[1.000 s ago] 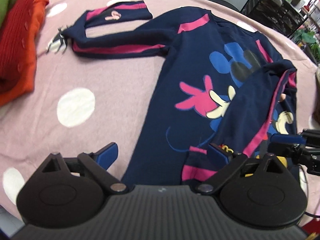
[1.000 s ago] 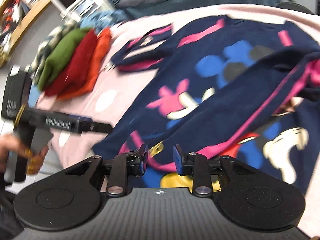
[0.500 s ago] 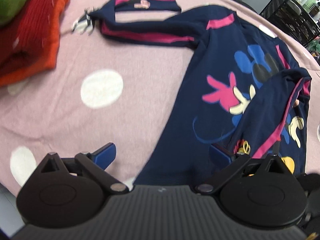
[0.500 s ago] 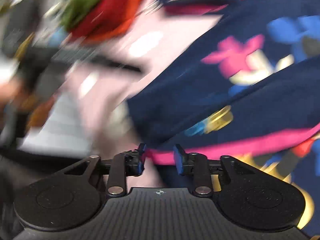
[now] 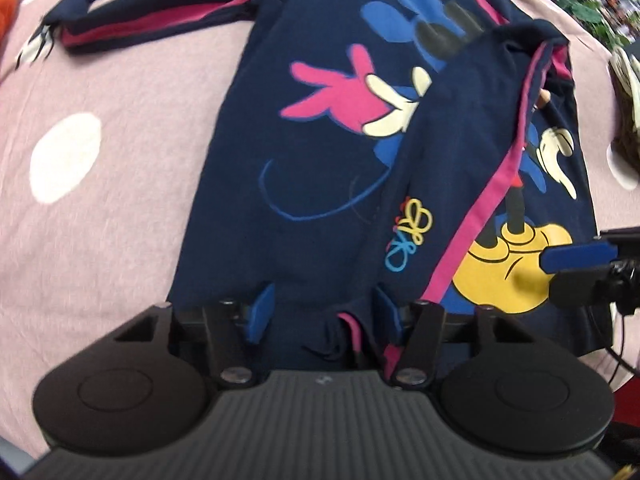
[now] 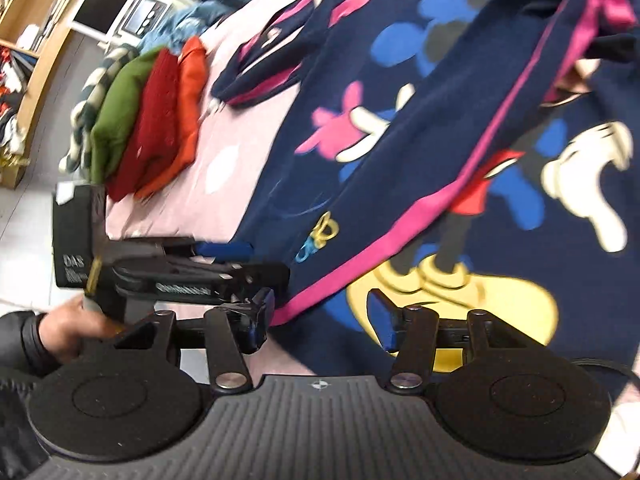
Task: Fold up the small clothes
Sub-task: 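Lay the sleeve diagonally across the shirt body and open the right gripper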
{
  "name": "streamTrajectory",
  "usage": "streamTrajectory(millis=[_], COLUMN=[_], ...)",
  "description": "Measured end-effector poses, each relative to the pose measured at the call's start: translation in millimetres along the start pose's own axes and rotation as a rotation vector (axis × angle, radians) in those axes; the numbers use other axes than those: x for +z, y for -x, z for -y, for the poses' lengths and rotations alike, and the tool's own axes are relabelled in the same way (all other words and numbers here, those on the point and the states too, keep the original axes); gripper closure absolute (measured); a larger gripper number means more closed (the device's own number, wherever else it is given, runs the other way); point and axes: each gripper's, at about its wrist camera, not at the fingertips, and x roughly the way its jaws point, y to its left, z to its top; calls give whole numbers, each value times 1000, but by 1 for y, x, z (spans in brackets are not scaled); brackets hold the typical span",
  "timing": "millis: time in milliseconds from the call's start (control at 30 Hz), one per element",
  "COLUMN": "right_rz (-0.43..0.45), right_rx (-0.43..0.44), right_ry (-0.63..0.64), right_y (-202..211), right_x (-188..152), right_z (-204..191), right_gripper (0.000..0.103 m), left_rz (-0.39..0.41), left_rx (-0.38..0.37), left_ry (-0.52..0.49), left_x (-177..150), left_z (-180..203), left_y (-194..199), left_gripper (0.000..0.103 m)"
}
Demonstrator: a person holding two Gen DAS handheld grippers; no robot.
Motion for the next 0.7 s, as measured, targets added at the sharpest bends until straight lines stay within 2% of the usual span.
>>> streamTrajectory(millis=[133, 167, 233, 267, 367, 467, 500, 567, 600, 633, 667, 700], right_rz=[2, 1, -2, 1, 13, 30, 38, 42, 41, 41, 39, 36], right_rx=[-11, -14, -16, -16, -29, -46, -48, -51, -56, -59, -58, -58], right_ry=[-21, -29, -38, -39, -39, -54, -65, -87, -94, -97, -96, -95], right_y=[-3, -4, -6, -6, -4, -1, 1, 3, 4, 4, 4, 4], right_x=[-5, -3, -4, -4, -2, -2, -2, -2, -2, -2, -2, -1], right_z=[4, 5, 6, 6, 7, 12, 14, 19, 20, 22, 22, 23], right_gripper=[14, 14, 14, 14, 14, 15, 15, 15, 15, 15, 15, 15], left_rz=[-17, -17, -10, -6, 40, 177, 211, 247, 249, 215, 144, 72], left_rx=[6, 0, 7, 1, -25, 26, 31, 91, 125, 145, 174, 221], left_ry=[-106, -112, -111, -100, -48, -66, -79, -107, -125, -143, -151, -144], left_x=[-2, -3, -6, -5, -1, 0, 0, -5, -10, -15, -20, -25], left_z=[19, 22, 23, 21, 14, 12, 11, 11, 11, 10, 6, 1], left_y=[2, 3, 6, 8, 27, 71, 84, 99, 100, 92, 78, 62], left_gripper=[58, 68, 81, 97, 97, 97, 97, 97, 93, 87, 59, 38])
